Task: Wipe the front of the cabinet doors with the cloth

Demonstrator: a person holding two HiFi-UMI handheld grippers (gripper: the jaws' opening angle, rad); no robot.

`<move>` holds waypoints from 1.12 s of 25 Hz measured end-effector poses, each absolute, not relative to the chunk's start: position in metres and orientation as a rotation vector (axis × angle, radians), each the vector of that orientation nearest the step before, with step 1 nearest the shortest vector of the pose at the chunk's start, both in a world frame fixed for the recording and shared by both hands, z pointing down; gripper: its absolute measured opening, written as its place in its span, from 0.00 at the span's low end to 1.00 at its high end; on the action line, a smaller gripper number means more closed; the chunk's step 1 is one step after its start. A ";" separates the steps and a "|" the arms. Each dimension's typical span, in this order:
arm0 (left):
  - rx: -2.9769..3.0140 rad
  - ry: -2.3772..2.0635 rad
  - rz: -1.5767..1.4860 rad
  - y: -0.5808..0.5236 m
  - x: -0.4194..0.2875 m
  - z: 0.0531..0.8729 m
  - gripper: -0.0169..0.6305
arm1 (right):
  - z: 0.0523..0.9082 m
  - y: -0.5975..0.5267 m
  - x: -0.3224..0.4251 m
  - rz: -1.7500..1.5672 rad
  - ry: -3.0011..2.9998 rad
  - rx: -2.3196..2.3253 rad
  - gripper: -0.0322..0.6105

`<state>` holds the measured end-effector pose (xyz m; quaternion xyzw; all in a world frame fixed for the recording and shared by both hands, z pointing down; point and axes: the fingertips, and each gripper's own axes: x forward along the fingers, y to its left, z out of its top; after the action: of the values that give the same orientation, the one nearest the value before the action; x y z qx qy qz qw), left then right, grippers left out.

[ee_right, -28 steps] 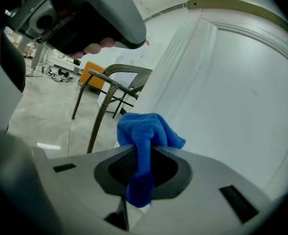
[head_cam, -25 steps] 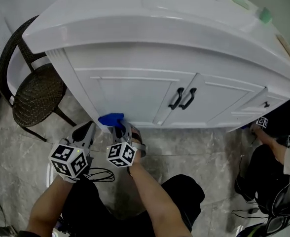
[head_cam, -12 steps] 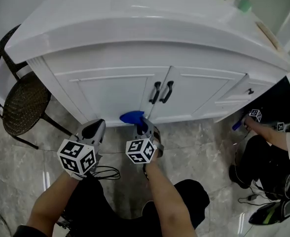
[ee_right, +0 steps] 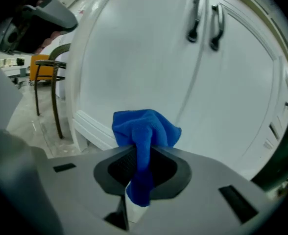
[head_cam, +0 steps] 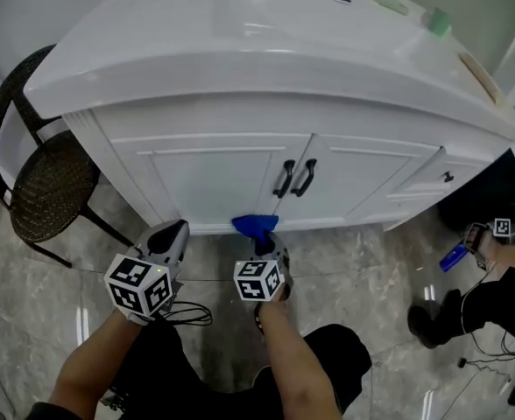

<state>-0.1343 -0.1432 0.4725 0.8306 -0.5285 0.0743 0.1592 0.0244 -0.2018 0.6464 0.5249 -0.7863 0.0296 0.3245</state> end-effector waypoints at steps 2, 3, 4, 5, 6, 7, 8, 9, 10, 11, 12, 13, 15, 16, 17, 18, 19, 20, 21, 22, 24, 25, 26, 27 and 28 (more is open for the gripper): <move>2.359 -1.540 0.214 -0.141 -0.146 0.470 0.03 | 0.646 -0.190 -0.024 0.040 -2.157 1.270 0.12; 2.349 -1.555 0.216 -0.140 -0.151 0.470 0.03 | 0.647 -0.183 -0.048 0.018 -2.199 1.217 0.12; 2.340 -1.569 0.217 -0.138 -0.157 0.470 0.03 | 0.646 -0.178 -0.072 -0.007 -2.236 1.166 0.12; 2.331 -1.583 0.220 -0.136 -0.162 0.470 0.03 | 0.646 -0.173 -0.094 -0.033 -2.267 1.116 0.12; 2.320 -1.597 0.225 -0.134 -0.169 0.471 0.03 | 0.646 -0.168 -0.114 -0.060 -2.293 1.065 0.12; 2.304 -1.612 0.233 -0.131 -0.176 0.473 0.03 | 0.647 -0.164 -0.133 -0.084 -2.313 1.013 0.12; 2.285 -1.629 0.243 -0.127 -0.183 0.474 0.03 | 0.649 -0.161 -0.150 -0.103 -2.324 0.964 0.12; 2.266 -1.645 0.254 -0.121 -0.190 0.476 0.03 | 0.653 -0.158 -0.164 -0.114 -2.325 0.923 0.13; 2.251 -1.660 0.266 -0.116 -0.197 0.477 0.03 | 0.658 -0.156 -0.174 -0.113 -2.317 0.893 0.13; 2.239 -1.675 0.278 -0.111 -0.202 0.477 0.03 | 0.663 -0.156 -0.181 -0.106 -2.302 0.875 0.12; 2.230 -1.689 0.287 -0.107 -0.208 0.476 0.03 | 0.668 -0.157 -0.186 -0.097 -2.283 0.863 0.12; 2.223 -1.701 0.292 -0.104 -0.212 0.475 0.03 | 0.673 -0.159 -0.190 -0.089 -2.263 0.854 0.12; 2.214 -1.717 0.290 -0.100 -0.217 0.472 0.03 | 0.684 -0.162 -0.192 -0.065 -2.232 0.843 0.12; 2.214 -1.722 0.288 -0.098 -0.218 0.471 0.03 | 0.688 -0.165 -0.189 -0.044 -2.222 0.847 0.13; 2.216 -1.723 0.286 -0.098 -0.218 0.469 0.03 | 0.692 -0.168 -0.184 -0.021 -2.211 0.857 0.13; 2.221 -1.718 0.285 -0.098 -0.217 0.468 0.03 | 0.695 -0.171 -0.177 -0.003 -2.197 0.869 0.12; 2.228 -1.709 0.283 -0.099 -0.214 0.468 0.03 | 0.697 -0.174 -0.167 0.010 -2.180 0.880 0.13; 2.237 -1.695 0.281 -0.100 -0.209 0.469 0.03 | 0.700 -0.176 -0.155 0.019 -2.163 0.890 0.12; 2.248 -1.680 0.279 -0.102 -0.204 0.470 0.03 | 0.701 -0.178 -0.143 0.028 -2.145 0.904 0.12; 2.260 -1.665 0.275 -0.105 -0.199 0.472 0.03 | 0.702 -0.180 -0.130 0.039 -2.129 0.925 0.13; 2.282 -1.629 0.268 -0.112 -0.185 0.476 0.03 | 0.703 -0.187 -0.104 0.065 -2.094 0.976 0.12; 2.293 -1.606 0.267 -0.114 -0.177 0.478 0.03 | 0.703 -0.191 -0.090 0.077 -2.073 1.001 0.13; 2.307 -1.580 0.267 -0.115 -0.167 0.480 0.03 | 0.704 -0.194 -0.075 0.088 -2.050 1.025 0.13; 2.324 -1.555 0.270 -0.115 -0.157 0.482 0.03 | 0.705 -0.197 -0.060 0.100 -2.028 1.049 0.13; 2.343 -1.532 0.275 -0.116 -0.148 0.482 0.03 | 0.705 -0.200 -0.046 0.112 -2.009 1.071 0.12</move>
<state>-0.1481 -0.1156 0.4824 0.8217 -0.5374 0.0964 0.1636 -0.0463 -0.2002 0.7052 0.4271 -0.8006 0.0446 0.4180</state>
